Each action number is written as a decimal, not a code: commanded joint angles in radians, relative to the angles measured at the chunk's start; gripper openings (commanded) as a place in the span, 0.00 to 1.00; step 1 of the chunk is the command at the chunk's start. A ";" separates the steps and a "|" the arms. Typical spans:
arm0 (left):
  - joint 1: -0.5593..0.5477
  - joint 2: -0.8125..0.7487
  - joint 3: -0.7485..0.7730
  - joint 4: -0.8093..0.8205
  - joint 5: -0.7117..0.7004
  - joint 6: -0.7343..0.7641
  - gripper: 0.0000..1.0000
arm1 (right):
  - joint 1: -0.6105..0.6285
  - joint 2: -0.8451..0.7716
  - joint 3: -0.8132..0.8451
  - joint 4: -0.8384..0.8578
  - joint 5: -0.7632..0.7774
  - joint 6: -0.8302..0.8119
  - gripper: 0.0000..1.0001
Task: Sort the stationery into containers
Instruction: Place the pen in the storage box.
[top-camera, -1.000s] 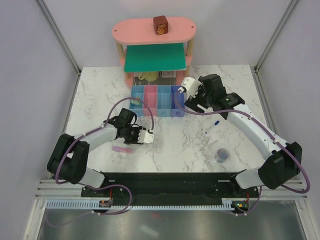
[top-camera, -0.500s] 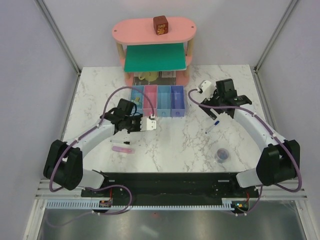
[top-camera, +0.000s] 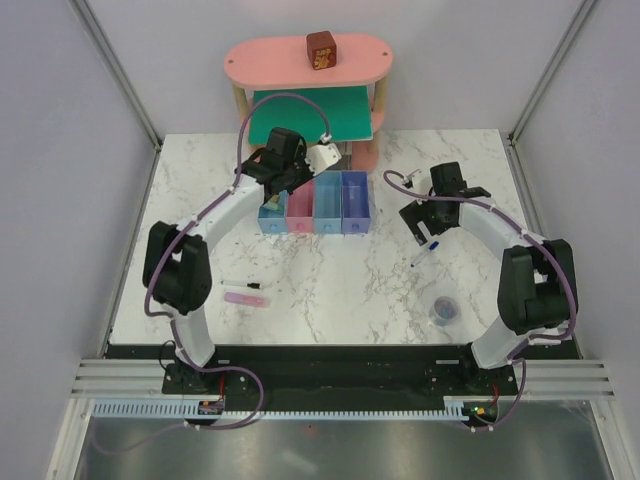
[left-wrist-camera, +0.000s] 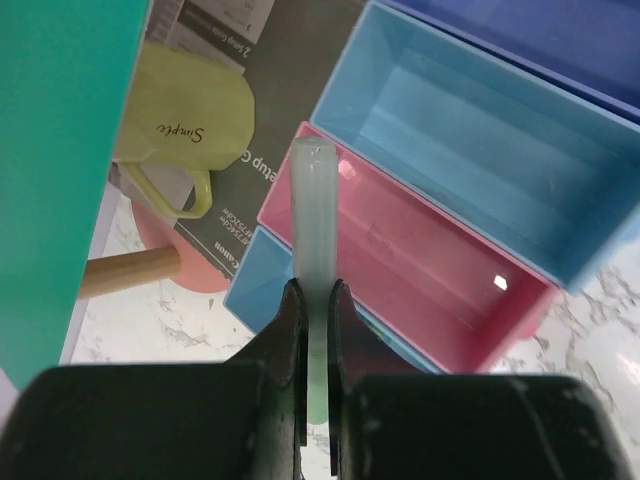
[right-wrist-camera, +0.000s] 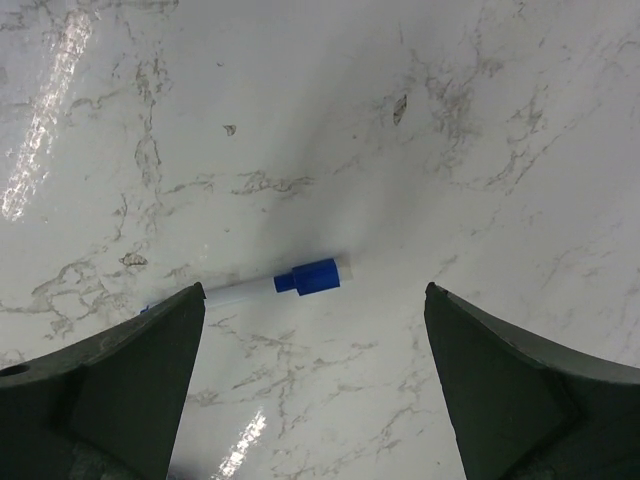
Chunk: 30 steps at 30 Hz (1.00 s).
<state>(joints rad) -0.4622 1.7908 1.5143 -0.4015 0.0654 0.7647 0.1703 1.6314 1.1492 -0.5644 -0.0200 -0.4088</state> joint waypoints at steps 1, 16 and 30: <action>-0.018 0.128 0.171 -0.051 -0.159 -0.181 0.02 | 0.003 0.039 -0.017 0.072 -0.023 0.083 0.98; -0.036 0.274 0.337 -0.284 -0.187 -0.473 0.02 | -0.017 0.071 -0.075 0.173 0.014 0.143 0.98; -0.049 0.321 0.328 -0.324 -0.121 -0.536 0.12 | -0.018 0.070 -0.051 0.040 0.054 0.196 0.98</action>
<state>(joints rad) -0.5056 2.0926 1.8187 -0.7048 -0.0856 0.2749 0.1539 1.7077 1.0679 -0.4450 0.0288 -0.2413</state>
